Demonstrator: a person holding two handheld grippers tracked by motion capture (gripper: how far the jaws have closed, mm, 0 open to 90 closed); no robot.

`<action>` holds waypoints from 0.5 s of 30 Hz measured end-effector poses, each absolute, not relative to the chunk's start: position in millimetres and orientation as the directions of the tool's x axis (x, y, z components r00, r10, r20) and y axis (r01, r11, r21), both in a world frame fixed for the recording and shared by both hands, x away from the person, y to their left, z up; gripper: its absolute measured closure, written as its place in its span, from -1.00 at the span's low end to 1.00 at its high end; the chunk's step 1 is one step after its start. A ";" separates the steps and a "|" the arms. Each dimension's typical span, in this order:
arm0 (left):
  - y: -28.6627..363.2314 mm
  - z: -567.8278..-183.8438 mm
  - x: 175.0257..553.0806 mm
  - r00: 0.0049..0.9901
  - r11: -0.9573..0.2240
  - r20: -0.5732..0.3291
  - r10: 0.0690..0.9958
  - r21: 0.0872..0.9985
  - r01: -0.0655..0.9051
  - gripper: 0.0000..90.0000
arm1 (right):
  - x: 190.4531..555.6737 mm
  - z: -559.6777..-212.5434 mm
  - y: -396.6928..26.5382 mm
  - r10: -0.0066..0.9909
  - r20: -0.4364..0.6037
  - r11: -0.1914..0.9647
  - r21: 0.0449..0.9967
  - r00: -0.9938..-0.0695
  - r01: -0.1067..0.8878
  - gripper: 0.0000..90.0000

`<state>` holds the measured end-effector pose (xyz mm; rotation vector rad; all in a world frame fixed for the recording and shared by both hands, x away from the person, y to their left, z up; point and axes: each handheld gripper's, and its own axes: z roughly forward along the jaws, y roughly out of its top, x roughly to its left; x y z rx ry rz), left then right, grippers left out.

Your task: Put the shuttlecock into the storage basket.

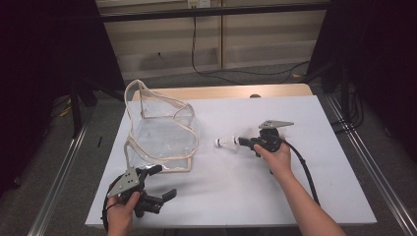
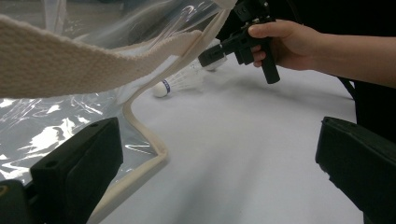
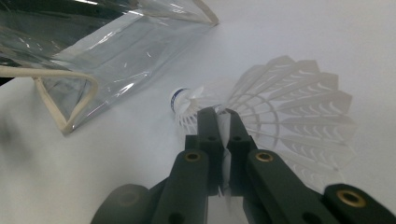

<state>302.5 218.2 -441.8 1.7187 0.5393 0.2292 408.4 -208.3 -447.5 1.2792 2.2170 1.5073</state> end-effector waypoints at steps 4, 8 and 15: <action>217.8 -442.0 302.4 0.870 -0.133 -0.142 0.472 0.964 0.229 -0.98 | 409.7 -448.8 -208.5 0.727 0.306 0.118 0.827 -0.615 0.550 0.97; 217.6 -442.2 302.4 0.870 -0.131 -0.143 0.472 0.964 0.230 -0.98 | 410.6 -450.7 -207.1 0.723 0.316 0.110 0.826 -0.614 0.553 0.97; 217.8 -442.3 302.5 0.870 -0.131 -0.144 0.472 0.964 0.231 -0.98 | 412.3 -454.2 -203.2 0.715 0.327 0.107 0.822 -0.618 0.559 0.97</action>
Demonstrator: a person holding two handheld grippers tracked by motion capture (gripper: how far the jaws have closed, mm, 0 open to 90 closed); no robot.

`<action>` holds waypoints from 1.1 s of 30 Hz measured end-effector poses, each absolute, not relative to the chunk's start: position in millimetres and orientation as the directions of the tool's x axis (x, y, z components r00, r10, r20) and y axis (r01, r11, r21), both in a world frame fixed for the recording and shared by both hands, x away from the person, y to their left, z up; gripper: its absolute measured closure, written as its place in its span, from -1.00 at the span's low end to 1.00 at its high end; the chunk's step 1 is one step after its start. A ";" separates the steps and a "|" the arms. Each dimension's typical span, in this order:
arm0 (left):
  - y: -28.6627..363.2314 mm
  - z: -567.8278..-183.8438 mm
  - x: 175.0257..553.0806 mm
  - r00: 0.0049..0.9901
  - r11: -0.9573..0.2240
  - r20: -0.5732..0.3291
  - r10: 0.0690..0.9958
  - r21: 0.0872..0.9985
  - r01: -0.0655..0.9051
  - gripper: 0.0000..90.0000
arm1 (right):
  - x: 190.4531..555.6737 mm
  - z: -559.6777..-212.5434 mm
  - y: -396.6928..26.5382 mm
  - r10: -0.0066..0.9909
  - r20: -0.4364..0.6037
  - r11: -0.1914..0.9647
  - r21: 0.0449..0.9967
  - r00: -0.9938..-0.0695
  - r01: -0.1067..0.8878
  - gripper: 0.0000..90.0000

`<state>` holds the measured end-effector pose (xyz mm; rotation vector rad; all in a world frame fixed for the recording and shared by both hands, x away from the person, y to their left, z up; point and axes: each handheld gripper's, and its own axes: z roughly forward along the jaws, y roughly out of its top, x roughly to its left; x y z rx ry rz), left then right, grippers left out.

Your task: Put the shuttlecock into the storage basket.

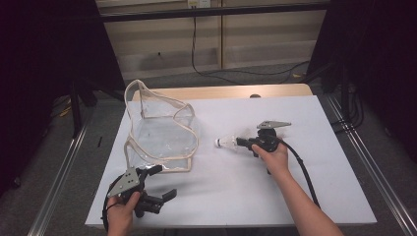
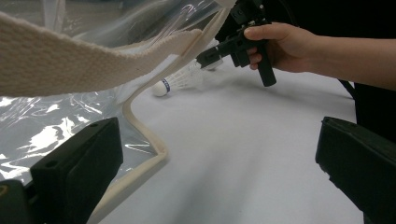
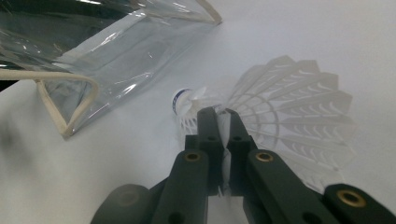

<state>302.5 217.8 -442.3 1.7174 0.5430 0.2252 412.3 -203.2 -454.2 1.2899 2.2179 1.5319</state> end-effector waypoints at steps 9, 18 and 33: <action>218.3 -442.3 302.7 0.870 -0.134 -0.141 0.473 0.964 0.229 -0.98 | 413.9 -454.8 -199.6 0.720 0.311 0.127 0.821 -0.621 0.557 0.97; 218.2 -442.2 302.7 0.870 -0.134 -0.141 0.472 0.964 0.228 -0.98 | 414.2 -458.0 -194.1 0.720 0.283 0.165 0.817 -0.633 0.553 0.96; 217.8 -442.2 302.7 0.871 -0.134 -0.140 0.471 0.965 0.227 -0.98 | 414.7 -458.4 -191.0 0.703 0.297 0.155 0.823 -0.646 0.547 0.96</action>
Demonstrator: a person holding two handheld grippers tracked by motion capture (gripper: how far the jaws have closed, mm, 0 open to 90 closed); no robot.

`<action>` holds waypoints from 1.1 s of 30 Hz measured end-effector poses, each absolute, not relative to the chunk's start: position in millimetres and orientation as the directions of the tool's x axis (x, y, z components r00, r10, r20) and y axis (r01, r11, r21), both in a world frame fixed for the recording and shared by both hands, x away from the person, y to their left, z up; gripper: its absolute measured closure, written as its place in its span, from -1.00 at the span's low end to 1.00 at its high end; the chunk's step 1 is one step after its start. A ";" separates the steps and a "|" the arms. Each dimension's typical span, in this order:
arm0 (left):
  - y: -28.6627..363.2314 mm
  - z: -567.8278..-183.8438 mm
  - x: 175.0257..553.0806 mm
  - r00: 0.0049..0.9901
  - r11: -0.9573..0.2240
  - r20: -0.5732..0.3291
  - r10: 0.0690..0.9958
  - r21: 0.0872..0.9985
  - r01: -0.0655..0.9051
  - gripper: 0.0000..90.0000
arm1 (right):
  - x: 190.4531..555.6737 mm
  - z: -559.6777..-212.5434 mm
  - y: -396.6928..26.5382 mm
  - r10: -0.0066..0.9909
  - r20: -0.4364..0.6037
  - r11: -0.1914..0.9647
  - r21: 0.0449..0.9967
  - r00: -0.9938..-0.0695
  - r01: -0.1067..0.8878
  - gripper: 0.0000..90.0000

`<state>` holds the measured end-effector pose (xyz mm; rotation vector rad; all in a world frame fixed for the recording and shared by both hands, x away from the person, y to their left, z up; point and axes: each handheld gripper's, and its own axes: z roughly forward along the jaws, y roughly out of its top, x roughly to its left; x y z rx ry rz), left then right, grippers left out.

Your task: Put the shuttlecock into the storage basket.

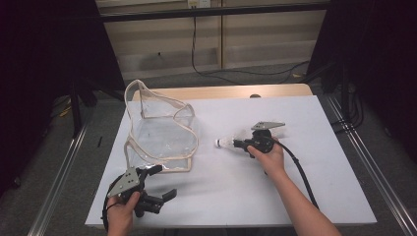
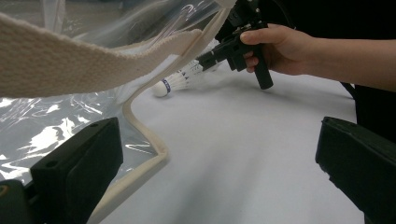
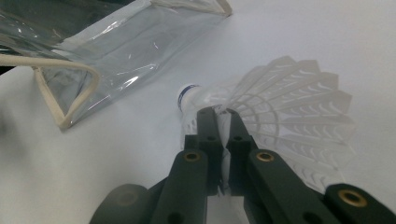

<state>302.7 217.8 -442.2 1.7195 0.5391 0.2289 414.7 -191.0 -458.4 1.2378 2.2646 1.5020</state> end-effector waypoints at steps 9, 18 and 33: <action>218.1 -442.2 302.8 0.871 -0.135 -0.138 0.471 0.965 0.226 -0.98 | 414.3 -460.1 -191.3 0.713 0.265 0.202 0.810 -0.650 0.551 0.76; 218.5 -441.8 302.8 0.871 -0.138 -0.134 0.473 0.965 0.223 -0.98 | 410.3 -453.2 -196.6 0.720 0.221 0.251 0.801 -0.658 0.544 0.64; 218.3 -441.5 302.7 0.870 -0.139 -0.133 0.475 0.965 0.224 -0.98 | 405.6 -447.5 -198.9 0.707 0.212 0.285 0.788 -0.675 0.546 0.98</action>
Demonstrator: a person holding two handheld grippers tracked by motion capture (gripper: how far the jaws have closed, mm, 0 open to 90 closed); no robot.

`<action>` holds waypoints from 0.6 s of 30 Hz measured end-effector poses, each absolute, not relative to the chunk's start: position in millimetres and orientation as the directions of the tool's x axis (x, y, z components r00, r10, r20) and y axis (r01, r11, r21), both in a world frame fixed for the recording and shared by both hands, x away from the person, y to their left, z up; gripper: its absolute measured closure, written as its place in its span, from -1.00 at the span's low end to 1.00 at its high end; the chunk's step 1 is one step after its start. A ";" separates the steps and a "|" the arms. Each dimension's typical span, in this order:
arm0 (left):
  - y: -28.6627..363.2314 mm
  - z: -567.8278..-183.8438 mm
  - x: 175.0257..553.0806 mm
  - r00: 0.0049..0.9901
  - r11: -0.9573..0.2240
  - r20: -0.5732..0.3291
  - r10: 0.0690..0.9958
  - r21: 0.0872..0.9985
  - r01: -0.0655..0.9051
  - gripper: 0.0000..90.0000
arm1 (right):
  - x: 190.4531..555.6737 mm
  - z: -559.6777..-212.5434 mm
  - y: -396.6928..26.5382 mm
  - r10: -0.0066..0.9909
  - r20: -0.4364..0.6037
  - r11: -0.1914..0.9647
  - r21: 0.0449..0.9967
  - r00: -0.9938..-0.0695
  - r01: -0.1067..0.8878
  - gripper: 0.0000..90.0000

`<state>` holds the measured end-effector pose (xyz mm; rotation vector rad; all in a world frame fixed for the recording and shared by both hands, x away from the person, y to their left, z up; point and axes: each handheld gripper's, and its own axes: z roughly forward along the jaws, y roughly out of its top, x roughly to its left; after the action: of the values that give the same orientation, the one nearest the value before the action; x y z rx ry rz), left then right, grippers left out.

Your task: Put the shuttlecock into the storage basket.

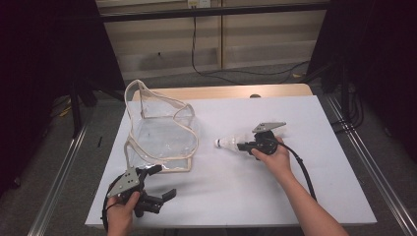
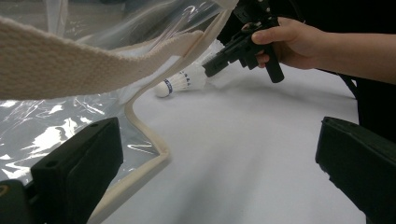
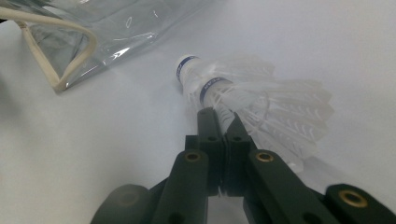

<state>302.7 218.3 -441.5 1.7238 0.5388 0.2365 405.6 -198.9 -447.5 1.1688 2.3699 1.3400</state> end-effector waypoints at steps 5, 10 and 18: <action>218.3 -441.7 302.7 0.869 -0.138 -0.136 0.476 0.964 0.227 -0.98 | 407.4 -447.4 -199.7 0.699 0.245 0.244 0.801 -0.672 0.547 1.00; 217.7 -442.0 302.8 0.869 -0.137 -0.138 0.475 0.964 0.228 -0.98 | 408.4 -447.5 -200.0 0.696 0.255 0.227 0.809 -0.671 0.543 1.00; 217.8 -442.0 302.9 0.871 -0.140 -0.135 0.473 0.964 0.225 -0.98 | 409.7 -451.6 -197.0 0.687 0.251 0.241 0.807 -0.682 0.539 1.00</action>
<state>302.9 217.8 -442.0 1.7251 0.5384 0.2330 409.7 -197.0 -451.6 1.1710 2.3486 1.4258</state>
